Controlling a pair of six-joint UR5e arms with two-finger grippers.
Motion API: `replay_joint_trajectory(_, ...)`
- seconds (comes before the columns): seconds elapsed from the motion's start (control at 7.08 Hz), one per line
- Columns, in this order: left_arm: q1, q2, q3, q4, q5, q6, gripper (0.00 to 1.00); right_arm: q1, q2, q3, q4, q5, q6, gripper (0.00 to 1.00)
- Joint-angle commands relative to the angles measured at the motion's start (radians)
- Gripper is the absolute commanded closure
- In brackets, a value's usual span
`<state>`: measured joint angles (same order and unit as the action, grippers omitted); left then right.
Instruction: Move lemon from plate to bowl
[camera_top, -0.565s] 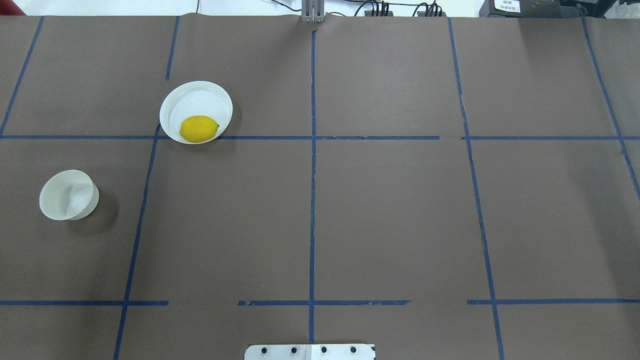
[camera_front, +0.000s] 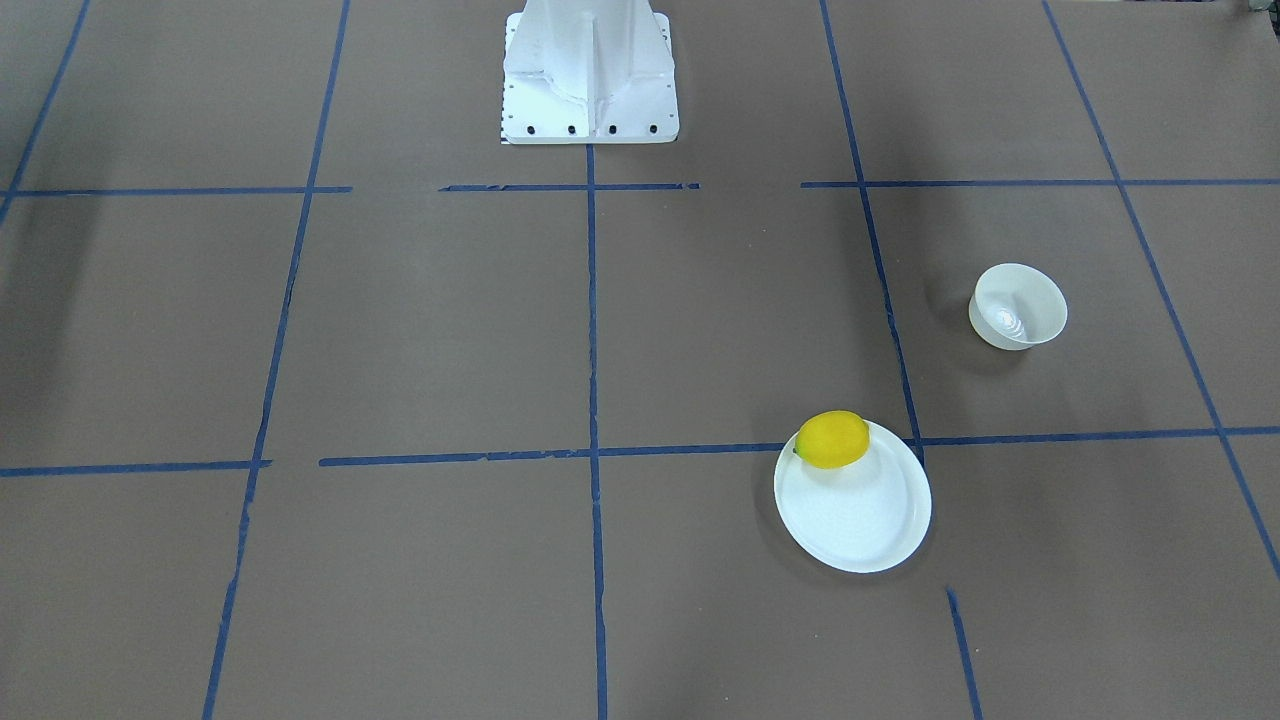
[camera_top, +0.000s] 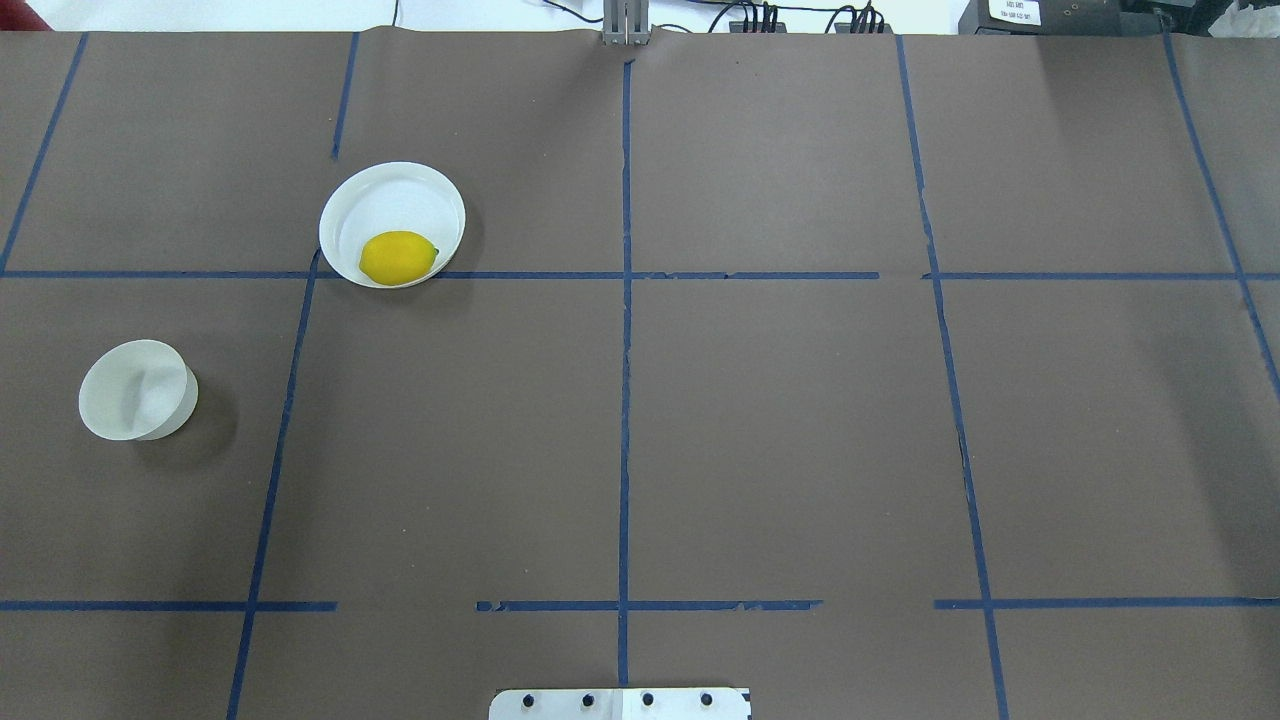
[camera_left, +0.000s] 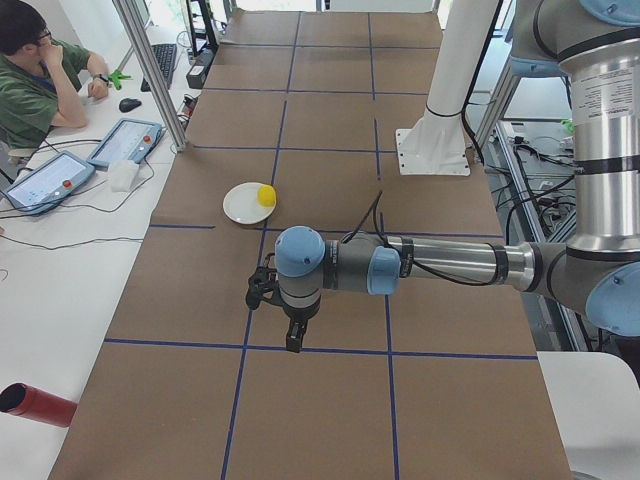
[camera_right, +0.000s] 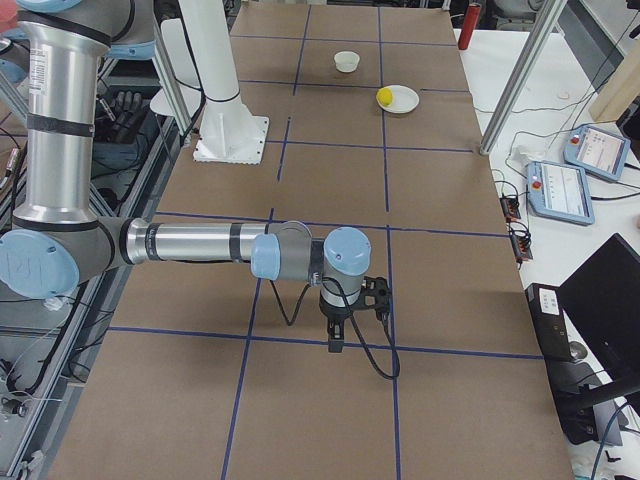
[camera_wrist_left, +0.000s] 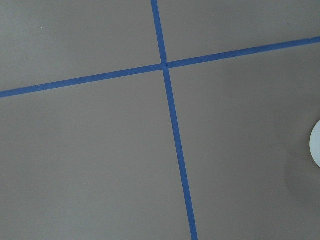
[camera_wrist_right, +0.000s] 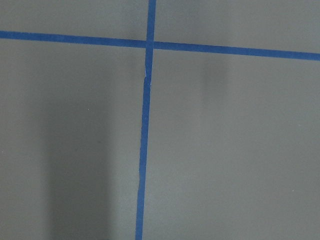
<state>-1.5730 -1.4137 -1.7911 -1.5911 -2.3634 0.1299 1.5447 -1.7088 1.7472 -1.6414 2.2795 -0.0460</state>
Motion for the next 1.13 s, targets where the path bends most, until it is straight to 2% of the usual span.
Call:
replay_joint_trajectory(0.0, 0.007, -0.025, -0.039, -0.054, -0.004, 0.002, 0.0, 0.0, 0.0, 0.0, 0.0, 0.0, 0.0, 0.0)
replay_joint_trajectory(0.28, 0.05, -0.031, -0.037, -0.191, -0.002, 0.005, 0.0, 0.0, 0.0, 0.0, 0.0, 0.0, 0.0, 0.0)
replay_joint_trajectory(0.99, 0.313, -0.31, -0.016, -0.21, 0.01, 0.011, 0.0, 0.0, 0.0, 0.0, 0.0, 0.0, 0.0, 0.0)
